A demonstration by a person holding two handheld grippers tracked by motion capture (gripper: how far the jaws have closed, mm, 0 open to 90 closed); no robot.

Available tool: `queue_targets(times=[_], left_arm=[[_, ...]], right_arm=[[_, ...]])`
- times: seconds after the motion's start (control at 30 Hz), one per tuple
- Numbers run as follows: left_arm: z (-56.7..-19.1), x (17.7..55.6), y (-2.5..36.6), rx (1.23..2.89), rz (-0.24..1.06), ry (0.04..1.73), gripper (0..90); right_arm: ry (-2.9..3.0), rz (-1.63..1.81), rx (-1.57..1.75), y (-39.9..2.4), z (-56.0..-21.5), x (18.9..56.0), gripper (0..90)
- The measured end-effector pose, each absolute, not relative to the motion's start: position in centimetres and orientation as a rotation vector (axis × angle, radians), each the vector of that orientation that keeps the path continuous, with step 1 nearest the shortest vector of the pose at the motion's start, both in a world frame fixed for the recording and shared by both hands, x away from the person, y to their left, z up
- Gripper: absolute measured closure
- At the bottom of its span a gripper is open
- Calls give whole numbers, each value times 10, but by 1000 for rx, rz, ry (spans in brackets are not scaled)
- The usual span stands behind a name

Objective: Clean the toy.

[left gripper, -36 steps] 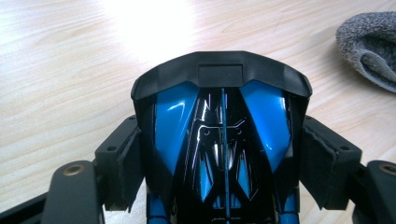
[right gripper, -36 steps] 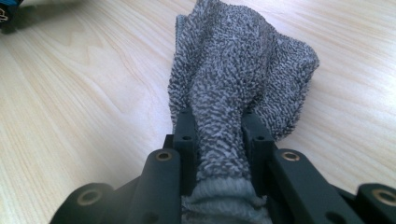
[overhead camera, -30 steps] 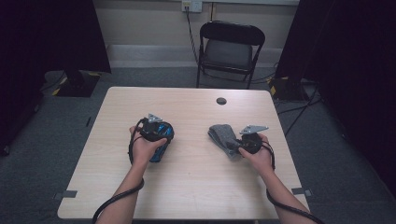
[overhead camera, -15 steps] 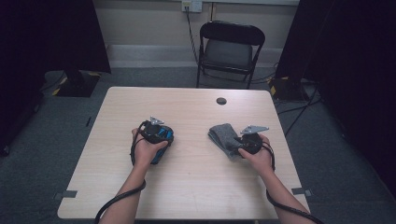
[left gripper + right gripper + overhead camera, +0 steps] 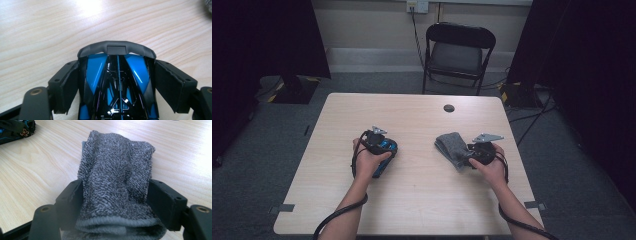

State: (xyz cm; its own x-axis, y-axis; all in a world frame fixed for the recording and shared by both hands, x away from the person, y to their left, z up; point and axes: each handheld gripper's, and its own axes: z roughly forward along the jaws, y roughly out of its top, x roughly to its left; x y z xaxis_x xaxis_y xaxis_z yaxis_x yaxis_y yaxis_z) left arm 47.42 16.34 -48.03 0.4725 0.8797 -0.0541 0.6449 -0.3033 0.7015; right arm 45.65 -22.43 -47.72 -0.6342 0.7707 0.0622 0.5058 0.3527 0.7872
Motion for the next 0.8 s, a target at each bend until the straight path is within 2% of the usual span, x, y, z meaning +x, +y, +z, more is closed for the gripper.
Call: queue_targets(times=[0.27, 0.6, 0.8], left_arm=[[-461, 463, 163, 2048, 471, 1208, 199], [-451, 443, 157, 2023, 403, 1120, 166], [-448, 428, 152, 2063, 379, 1075, 159]], right_arm=[[2304, 1191, 1118, -221, -469, 451, 272], [2317, 1258, 1078, -214, -452, 438, 255], [2326, 1258, 1051, -211, -446, 429, 248]])
